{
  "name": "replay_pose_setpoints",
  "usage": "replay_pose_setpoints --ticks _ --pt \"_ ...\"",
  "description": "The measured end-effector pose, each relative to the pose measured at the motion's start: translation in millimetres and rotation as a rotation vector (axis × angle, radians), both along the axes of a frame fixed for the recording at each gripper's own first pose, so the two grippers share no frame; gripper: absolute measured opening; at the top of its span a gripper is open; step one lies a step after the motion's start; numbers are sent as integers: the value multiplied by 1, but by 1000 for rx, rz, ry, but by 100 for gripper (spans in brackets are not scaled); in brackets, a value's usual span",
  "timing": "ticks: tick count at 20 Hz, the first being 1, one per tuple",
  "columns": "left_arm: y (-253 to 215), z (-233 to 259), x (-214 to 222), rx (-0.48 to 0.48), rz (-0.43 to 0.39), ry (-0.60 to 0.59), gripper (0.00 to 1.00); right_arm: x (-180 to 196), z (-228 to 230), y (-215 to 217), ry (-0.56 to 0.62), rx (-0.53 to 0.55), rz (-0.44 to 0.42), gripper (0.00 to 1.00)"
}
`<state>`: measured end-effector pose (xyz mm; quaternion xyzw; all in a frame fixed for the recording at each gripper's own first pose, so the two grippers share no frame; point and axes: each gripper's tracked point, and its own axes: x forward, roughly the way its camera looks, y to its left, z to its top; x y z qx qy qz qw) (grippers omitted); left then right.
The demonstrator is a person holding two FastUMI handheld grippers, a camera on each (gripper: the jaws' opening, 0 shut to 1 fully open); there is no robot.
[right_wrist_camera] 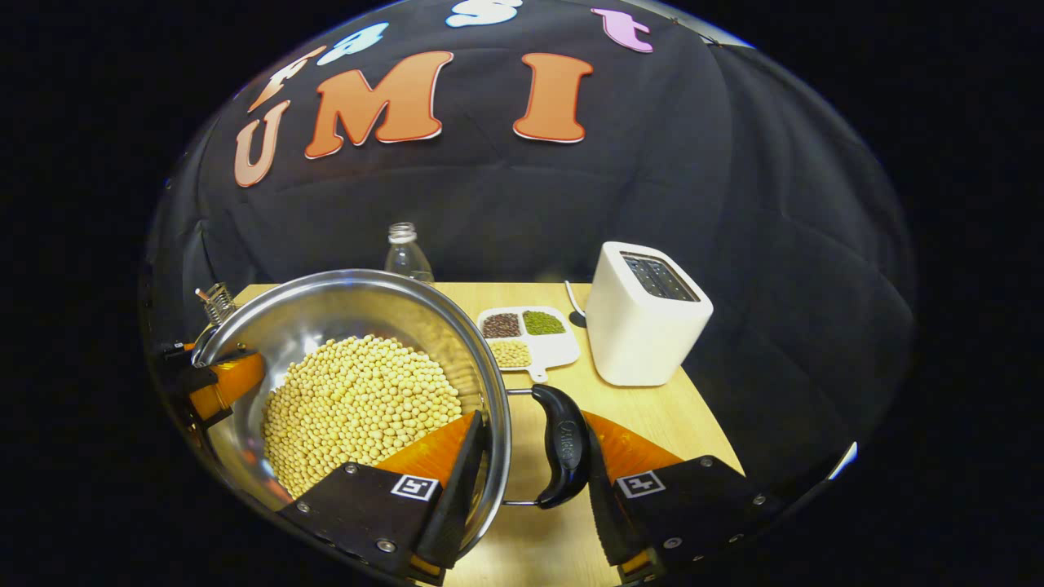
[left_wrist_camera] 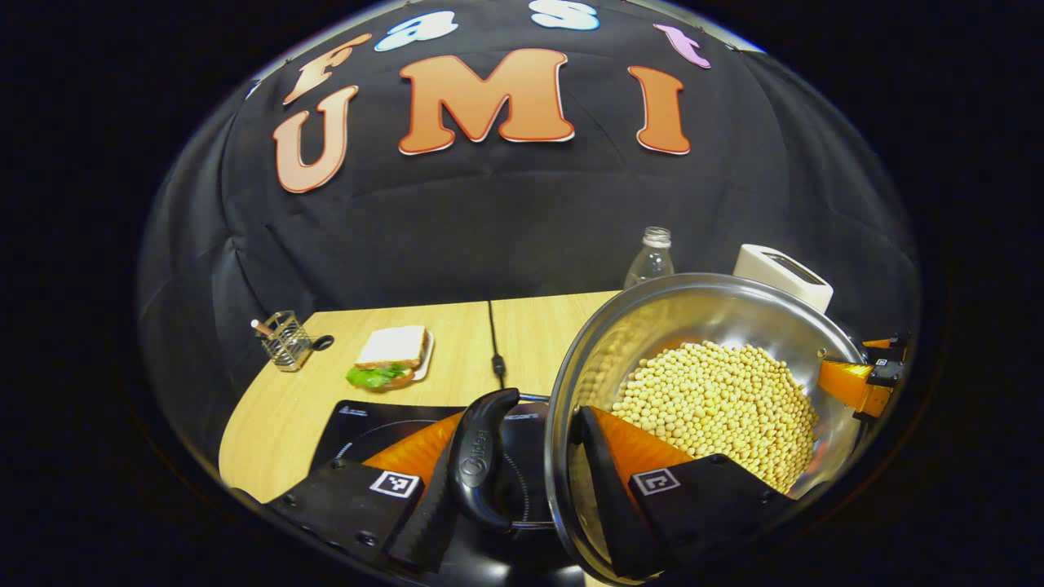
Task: First push the handle of the pot to place it horizontally, then grasp the pot with both hands and set it on the induction cooktop.
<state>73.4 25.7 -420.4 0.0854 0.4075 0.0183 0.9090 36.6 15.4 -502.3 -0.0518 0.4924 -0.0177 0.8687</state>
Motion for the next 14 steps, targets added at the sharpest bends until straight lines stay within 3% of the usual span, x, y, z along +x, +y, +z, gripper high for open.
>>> replay_pose_setpoints --ticks 5,6,8,13,14 --pt "42 29 -9 24 31 -33 80 14 -21 10 -10 9 58 65" --pt "49 33 -11 27 39 -38 80 18 -22 11 -19 5 71 60" --pt "65 44 -13 28 57 -50 80 22 -20 14 -40 7 92 65" --pt "106 68 -23 63 96 -74 83 24 -30 15 -41 31 136 65" --pt "115 72 -25 70 104 -74 83 28 -34 16 -42 34 146 60"
